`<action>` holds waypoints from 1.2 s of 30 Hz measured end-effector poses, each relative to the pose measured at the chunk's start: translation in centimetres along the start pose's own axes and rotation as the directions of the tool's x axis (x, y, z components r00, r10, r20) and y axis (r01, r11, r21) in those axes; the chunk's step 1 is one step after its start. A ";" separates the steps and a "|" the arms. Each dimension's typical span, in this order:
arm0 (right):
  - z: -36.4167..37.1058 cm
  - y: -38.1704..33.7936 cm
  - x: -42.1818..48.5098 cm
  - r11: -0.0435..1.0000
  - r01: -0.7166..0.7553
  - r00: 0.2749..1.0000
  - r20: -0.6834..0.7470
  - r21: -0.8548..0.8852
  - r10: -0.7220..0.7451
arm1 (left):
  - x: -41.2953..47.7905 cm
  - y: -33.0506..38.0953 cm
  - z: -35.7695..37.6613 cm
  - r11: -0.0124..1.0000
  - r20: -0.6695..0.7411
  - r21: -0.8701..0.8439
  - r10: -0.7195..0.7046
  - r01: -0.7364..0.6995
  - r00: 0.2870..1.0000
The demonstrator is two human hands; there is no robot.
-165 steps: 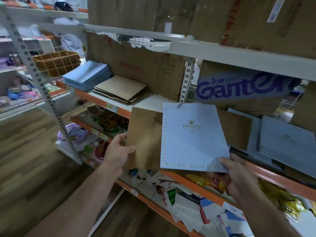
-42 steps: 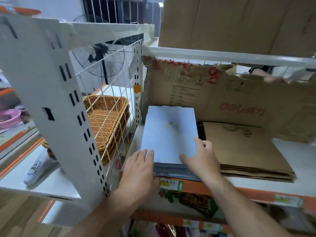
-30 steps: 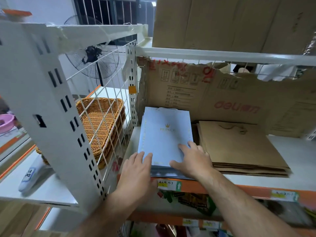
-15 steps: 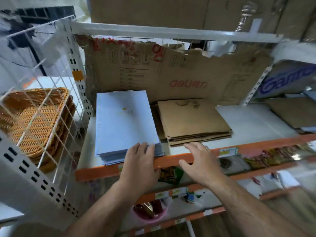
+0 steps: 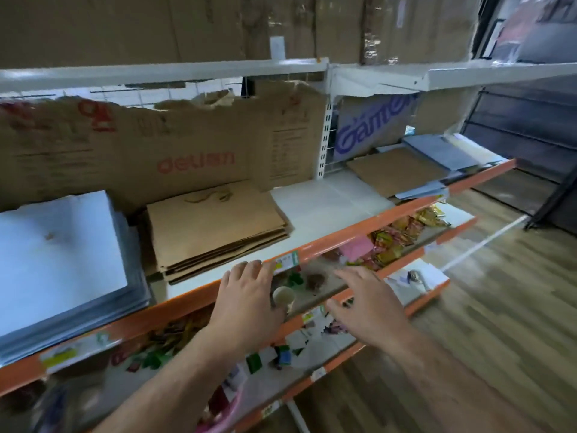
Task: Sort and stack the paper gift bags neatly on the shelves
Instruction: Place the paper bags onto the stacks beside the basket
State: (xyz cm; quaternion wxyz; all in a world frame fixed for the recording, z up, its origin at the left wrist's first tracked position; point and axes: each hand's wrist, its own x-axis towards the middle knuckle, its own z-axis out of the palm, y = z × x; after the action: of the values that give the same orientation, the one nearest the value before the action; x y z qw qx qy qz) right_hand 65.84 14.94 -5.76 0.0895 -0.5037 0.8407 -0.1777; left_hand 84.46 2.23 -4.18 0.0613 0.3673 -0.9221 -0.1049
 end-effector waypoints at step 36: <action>-17.6 42.9 22.3 0.971 -0.237 0.957 -0.167 0.008 0.235 | 42.4 37.0 11.8 0.948 0.033 -0.082 0.312 -0.309 0.949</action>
State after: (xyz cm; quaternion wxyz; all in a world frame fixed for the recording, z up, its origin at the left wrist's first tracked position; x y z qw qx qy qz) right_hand 14.49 17.41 -5.61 0.0365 -0.3835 0.9004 -0.2020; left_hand 26.98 0.94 -5.26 0.0697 0.2125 -0.9649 -0.1374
